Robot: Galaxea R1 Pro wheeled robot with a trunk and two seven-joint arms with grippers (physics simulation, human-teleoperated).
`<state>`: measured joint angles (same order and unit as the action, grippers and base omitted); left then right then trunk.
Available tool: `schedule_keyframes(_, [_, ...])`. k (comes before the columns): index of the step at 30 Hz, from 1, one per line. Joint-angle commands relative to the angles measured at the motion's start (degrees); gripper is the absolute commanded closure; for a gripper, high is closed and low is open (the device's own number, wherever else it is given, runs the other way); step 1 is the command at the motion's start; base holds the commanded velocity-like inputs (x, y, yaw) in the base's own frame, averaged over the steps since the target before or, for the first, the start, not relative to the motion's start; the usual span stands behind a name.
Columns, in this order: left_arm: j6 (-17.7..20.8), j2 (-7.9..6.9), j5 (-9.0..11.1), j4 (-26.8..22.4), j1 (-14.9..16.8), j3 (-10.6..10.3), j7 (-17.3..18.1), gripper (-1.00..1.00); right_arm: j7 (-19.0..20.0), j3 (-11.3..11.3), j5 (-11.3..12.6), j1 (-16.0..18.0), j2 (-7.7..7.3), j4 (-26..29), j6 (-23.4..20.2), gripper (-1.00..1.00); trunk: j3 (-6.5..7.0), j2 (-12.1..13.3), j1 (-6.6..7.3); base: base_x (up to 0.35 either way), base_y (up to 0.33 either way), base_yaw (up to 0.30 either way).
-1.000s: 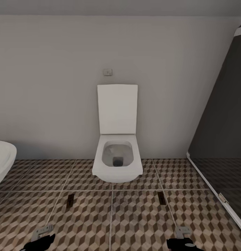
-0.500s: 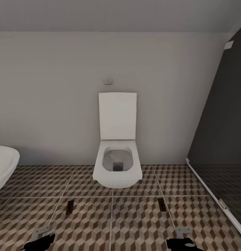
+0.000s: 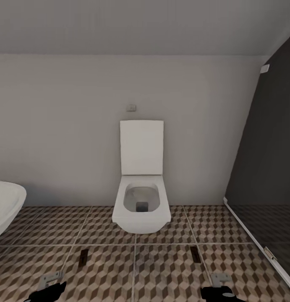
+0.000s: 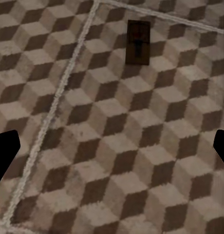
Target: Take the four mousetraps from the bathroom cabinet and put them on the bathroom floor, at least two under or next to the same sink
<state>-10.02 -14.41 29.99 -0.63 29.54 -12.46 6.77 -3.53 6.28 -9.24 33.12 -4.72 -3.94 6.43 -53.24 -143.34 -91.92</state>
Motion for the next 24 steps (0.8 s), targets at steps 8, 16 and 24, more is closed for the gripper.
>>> schedule_keyframes(8, [-0.2,-0.01,0.6,0.1,0.0,-0.5,0.3,-1.00,-0.2,0.5,-0.6,0.1,-0.02,-0.3,0.4,-1.00,1.72,0.1,0.22,0.000,0.000,0.000])
schedule_keyframes(16, [-0.2,-0.08,0.7,0.1,0.0,-0.5,0.3,-1.00,-0.2,0.5,-0.6,0.1,-0.02,-0.3,0.4,-1.00,3.20,2.9,1.78,0.000,0.000,0.000])
schedule_keyframes(24, [-0.2,-0.09,0.6,0.1,0.0,-0.5,0.3,-1.00,-0.2,0.5,-0.6,0.1,0.01,-0.3,0.4,-1.00,4.64,6.1,3.54,0.000,0.000,0.000])
